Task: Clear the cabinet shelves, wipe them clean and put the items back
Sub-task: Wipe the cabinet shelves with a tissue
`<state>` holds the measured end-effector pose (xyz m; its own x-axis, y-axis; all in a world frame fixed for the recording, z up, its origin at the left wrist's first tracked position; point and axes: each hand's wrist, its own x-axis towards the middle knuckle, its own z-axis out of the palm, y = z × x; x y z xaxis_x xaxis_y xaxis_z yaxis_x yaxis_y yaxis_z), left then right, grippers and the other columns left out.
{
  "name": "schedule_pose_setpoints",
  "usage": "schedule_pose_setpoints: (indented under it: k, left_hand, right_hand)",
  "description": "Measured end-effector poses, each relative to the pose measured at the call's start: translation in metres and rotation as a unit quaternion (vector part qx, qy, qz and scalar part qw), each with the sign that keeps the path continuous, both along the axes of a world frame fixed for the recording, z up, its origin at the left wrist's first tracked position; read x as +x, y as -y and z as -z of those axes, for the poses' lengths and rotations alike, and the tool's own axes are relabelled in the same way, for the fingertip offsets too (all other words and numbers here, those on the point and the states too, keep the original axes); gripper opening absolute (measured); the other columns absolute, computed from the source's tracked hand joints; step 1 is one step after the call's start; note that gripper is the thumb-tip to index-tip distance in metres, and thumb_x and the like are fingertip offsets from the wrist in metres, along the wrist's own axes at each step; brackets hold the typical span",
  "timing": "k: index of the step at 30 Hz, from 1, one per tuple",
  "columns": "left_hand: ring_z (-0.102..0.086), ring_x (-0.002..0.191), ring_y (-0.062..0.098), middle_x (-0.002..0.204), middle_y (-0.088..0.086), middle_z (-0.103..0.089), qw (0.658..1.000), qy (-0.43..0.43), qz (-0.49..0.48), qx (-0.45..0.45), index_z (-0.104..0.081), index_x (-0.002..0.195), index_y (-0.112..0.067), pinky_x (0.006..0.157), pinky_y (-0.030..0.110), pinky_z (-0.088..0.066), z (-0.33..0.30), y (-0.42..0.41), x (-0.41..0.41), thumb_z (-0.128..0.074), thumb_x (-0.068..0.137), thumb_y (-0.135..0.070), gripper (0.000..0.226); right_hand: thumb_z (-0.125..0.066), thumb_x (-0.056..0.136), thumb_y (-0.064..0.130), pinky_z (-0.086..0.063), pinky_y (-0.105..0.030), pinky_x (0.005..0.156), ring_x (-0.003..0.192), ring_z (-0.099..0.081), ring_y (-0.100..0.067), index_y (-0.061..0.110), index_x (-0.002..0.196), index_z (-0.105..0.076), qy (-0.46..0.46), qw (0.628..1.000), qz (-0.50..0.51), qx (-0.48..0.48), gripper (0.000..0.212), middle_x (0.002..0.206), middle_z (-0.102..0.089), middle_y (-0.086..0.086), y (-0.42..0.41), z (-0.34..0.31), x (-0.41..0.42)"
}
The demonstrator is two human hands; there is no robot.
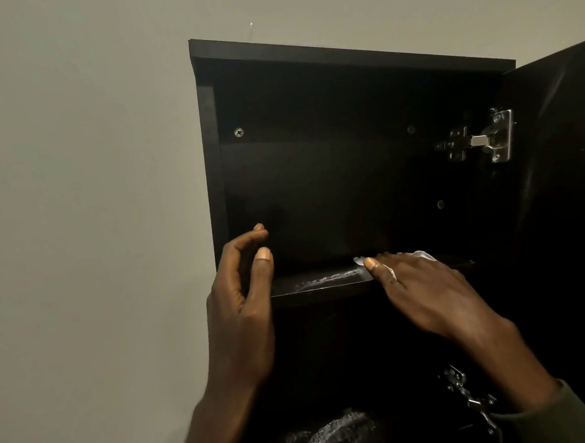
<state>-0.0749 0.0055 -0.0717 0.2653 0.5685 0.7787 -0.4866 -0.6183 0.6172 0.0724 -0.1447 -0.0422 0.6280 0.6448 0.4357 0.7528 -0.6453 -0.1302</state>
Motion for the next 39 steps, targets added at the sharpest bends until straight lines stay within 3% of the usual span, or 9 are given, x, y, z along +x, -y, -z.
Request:
schedule_pose_setpoints:
  k: [7,11,18,22,27,30,32,34,39]
  left_hand:
    - [-0.052,0.121,-0.011,0.127,-0.024,-0.06,1.0,0.013,-0.009,-0.003,-0.058,0.125,-0.029,0.094,0.001,-0.04,0.0,0.003,0.006,-0.041,0.093,-0.04,0.038]
    - [-0.053,0.122,-0.007,0.127,-0.024,-0.06,0.999,0.02,-0.031,-0.005,-0.057,0.124,-0.032,0.101,0.016,-0.043,-0.001,0.001,0.009,-0.038,0.094,-0.042,0.037]
    - [-0.059,0.118,-0.001,0.123,-0.016,-0.065,0.999,0.042,-0.018,-0.011,-0.06,0.122,-0.028,0.095,0.019,-0.05,-0.01,0.002,0.012,-0.038,0.095,-0.039,0.037]
    - [-0.06,0.122,0.008,0.125,-0.007,-0.066,0.998,0.063,-0.021,0.005,-0.061,0.122,-0.021,0.102,0.034,-0.046,-0.014,0.0,0.015,-0.037,0.097,-0.035,0.038]
    - [-0.059,0.124,0.011,0.126,-0.002,-0.066,0.997,0.073,-0.019,0.019,-0.061,0.122,-0.016,0.107,0.039,-0.044,-0.015,0.0,0.02,-0.038,0.095,-0.041,0.043]
    - [-0.059,0.124,0.013,0.126,0.0,-0.066,0.996,0.082,-0.021,0.027,-0.061,0.121,-0.016,0.109,0.043,-0.041,-0.016,-0.002,0.019,-0.039,0.093,-0.044,0.046]
    - [-0.059,0.124,0.012,0.126,-0.001,-0.066,0.996,0.08,-0.021,0.027,-0.061,0.121,-0.018,0.108,0.042,-0.042,-0.017,-0.002,0.019,-0.037,0.094,-0.045,0.045]
    - [-0.061,0.121,0.013,0.125,-0.001,-0.067,0.996,0.082,-0.022,0.024,-0.062,0.121,-0.017,0.104,0.038,-0.045,-0.019,-0.002,0.019,-0.037,0.099,-0.04,0.04]
    - [-0.062,0.12,0.015,0.124,0.0,-0.067,0.997,0.072,-0.019,0.012,-0.061,0.123,-0.012,0.105,0.045,-0.046,-0.018,0.001,0.019,-0.033,0.102,-0.033,0.041]
  right_hand:
    - [-0.016,0.102,0.054,-0.033,-0.032,0.106,0.13,-0.046,-0.012,0.03,0.135,-0.051,0.035,0.998,-0.045,0.019,0.054,0.139,-0.054,0.009,-0.016,0.006,-0.011]
    - [-0.019,0.101,0.056,-0.042,-0.033,0.092,0.116,-0.057,-0.016,0.027,0.121,-0.058,0.078,0.991,-0.097,0.04,0.052,0.125,-0.062,0.006,-0.038,0.011,-0.022]
    - [-0.039,0.1,0.041,-0.044,-0.037,0.087,0.105,-0.061,-0.027,0.02,0.103,-0.063,0.099,0.96,-0.243,0.096,0.033,0.11,-0.068,-0.006,-0.068,0.007,-0.05]
    - [-0.049,0.095,0.028,-0.041,-0.038,0.083,0.106,-0.058,-0.031,0.015,0.103,-0.066,0.103,0.94,-0.322,0.038,0.023,0.111,-0.066,-0.012,-0.081,-0.002,-0.061]
    - [-0.055,0.093,0.025,-0.037,-0.037,0.073,0.102,-0.06,-0.032,0.014,0.103,-0.064,0.067,0.935,-0.349,0.002,0.017,0.11,-0.065,-0.01,-0.095,-0.008,-0.055]
    - [-0.05,0.095,0.025,-0.045,-0.037,0.074,0.095,-0.063,-0.031,0.017,0.099,-0.063,-0.042,0.929,-0.368,0.015,0.016,0.103,-0.067,-0.011,-0.096,-0.012,-0.045]
    - [-0.044,0.096,0.032,-0.054,-0.037,0.083,0.091,-0.068,-0.02,0.017,0.099,-0.068,-0.213,0.872,-0.432,0.086,0.028,0.098,-0.072,-0.004,-0.092,-0.016,-0.036]
    - [-0.044,0.097,0.024,-0.055,-0.023,0.081,0.081,-0.067,-0.007,0.012,0.091,-0.072,-0.376,0.778,-0.459,0.208,0.031,0.091,-0.073,0.0,-0.082,-0.022,-0.023]
    - [-0.043,0.099,0.023,-0.048,-0.039,0.1,0.119,-0.061,-0.03,0.001,0.13,-0.058,-0.666,0.442,-0.448,0.401,0.041,0.131,-0.061,-0.022,-0.031,-0.024,0.018]
